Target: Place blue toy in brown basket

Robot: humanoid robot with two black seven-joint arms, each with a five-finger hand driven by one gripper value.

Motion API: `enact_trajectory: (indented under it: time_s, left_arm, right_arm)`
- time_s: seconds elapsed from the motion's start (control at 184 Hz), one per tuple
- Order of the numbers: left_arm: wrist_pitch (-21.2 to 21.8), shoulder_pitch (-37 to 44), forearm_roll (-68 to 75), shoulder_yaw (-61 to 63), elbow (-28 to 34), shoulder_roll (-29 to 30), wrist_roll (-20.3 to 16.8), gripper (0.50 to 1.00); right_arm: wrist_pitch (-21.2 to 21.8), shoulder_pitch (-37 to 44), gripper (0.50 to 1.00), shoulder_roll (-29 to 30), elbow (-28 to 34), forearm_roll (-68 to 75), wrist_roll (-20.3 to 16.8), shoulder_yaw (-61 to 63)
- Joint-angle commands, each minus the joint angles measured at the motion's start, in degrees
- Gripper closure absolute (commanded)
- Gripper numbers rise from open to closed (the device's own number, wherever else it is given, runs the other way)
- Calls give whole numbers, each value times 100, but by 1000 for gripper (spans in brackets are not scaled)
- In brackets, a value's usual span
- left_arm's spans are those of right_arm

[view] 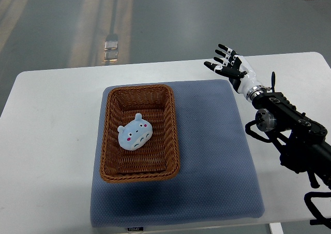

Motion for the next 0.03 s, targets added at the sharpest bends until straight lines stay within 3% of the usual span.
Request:
enact_trajectory:
  time_s: [0.0, 0.027]
  left_arm:
    - [0, 2, 5, -2, -1, 0, 2, 500]
    - [0, 2, 5, -2, -10, 0, -7, 500]
  right_arm:
    - [33, 3, 587, 66, 17, -3, 2, 7]
    - [33, -6, 587, 74, 26, 6, 2, -1]
